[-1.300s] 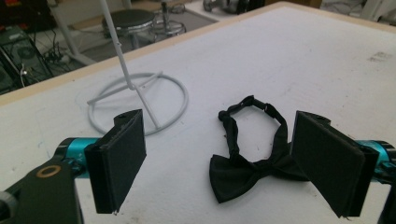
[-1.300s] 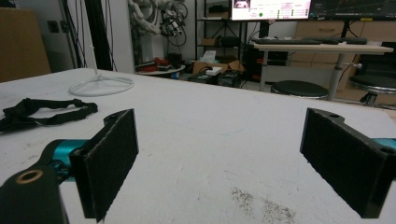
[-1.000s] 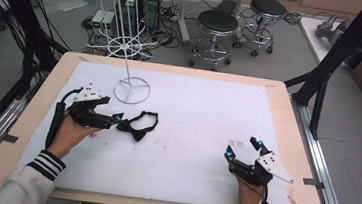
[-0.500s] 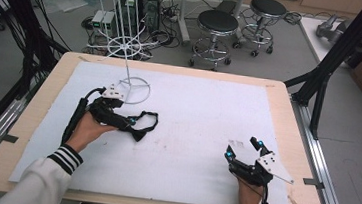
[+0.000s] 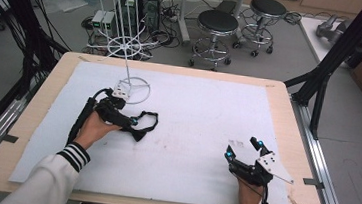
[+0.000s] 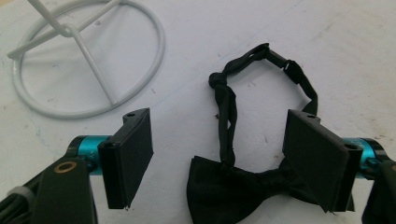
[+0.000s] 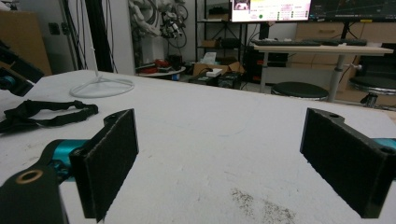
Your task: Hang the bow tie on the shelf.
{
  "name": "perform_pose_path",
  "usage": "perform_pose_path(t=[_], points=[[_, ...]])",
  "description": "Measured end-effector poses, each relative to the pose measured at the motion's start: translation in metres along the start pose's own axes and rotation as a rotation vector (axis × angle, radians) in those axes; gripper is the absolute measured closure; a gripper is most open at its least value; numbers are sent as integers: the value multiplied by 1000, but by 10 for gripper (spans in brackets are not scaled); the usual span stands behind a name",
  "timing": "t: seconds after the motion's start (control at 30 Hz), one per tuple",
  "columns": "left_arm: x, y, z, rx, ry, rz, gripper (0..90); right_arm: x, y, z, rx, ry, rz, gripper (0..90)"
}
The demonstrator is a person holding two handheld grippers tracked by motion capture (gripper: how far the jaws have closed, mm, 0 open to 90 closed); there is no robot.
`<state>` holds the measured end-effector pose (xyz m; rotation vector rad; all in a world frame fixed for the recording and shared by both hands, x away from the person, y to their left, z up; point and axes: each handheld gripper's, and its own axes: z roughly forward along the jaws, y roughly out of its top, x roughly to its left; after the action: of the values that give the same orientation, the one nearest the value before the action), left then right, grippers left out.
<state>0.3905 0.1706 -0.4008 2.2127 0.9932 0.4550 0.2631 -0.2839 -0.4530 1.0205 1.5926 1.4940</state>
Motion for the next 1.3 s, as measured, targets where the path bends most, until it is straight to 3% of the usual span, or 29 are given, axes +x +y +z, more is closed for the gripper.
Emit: perform_pose_path(t=[0.17,0.3,0.5,0.63,1.03,1.3], points=[[1,-1,6,36,-17,-14,363,0,0,0,0,0,-1,104],[-1,-2,11,58,-18,4,426,0,0,0,0,-1,0,105],[-5,-3,18,114,-6,10,438,0,0,0,0,0,0,105],[-7,-3,20,137,-13,0,504,0,0,0,-1,0,1,105],[-10,-2,21,169,-15,-1,764,0,0,0,-2,1,0,105],[-12,1,23,193,8,-8,831,0,0,0,-1,1,0,105]])
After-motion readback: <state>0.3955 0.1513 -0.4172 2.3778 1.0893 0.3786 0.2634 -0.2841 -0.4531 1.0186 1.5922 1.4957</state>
